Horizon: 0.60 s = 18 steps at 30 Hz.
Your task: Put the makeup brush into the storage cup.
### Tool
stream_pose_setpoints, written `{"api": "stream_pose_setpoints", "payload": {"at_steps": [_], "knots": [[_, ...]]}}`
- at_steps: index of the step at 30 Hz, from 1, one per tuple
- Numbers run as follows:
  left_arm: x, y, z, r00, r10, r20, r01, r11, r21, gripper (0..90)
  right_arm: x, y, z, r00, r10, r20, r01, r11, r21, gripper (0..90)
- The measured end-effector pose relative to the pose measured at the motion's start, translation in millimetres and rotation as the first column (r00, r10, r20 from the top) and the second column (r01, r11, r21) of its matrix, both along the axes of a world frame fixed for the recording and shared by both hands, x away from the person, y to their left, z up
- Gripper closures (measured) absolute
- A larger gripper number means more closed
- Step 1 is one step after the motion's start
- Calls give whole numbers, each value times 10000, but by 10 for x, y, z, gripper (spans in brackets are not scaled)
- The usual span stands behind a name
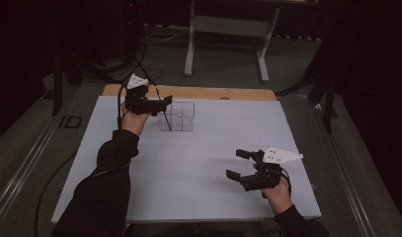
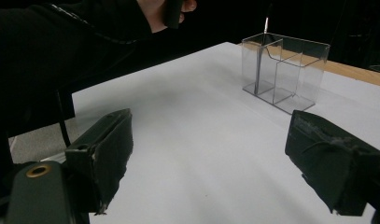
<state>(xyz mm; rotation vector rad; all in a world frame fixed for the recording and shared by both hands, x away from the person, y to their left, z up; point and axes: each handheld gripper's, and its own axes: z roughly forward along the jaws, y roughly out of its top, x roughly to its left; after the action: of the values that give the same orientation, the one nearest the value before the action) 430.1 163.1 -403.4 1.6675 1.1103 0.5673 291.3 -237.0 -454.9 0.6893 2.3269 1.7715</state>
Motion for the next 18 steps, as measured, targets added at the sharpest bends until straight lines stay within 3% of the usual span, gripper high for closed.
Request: {"api": "stream_pose_setpoints", "payload": {"at_steps": [3,7,11,15,18], "knots": [[-65,5,3,10000,35,-18,-34,9998,172,0,1,0,0,10000,3,-11,-3,10000,14,147],[-137,39,14,9996,-199,-190,196,9997,-148,0,5,0,-3,10000,-23,-24,23,10000,-2,147],[-229,73,29,9997,-211,-126,208,9995,-217,0,4,4,-2,10000,-20,10,20,10000,-27,148],[-337,91,14,9987,-447,-235,446,9990,-38,0,5,-4,-9,10000,-51,-48,50,10000,-33,148],[-416,125,31,9974,-699,-152,697,9975,-151,0,6,-4,-9,10000,-92,-17,92,9999,-54,148]]}}
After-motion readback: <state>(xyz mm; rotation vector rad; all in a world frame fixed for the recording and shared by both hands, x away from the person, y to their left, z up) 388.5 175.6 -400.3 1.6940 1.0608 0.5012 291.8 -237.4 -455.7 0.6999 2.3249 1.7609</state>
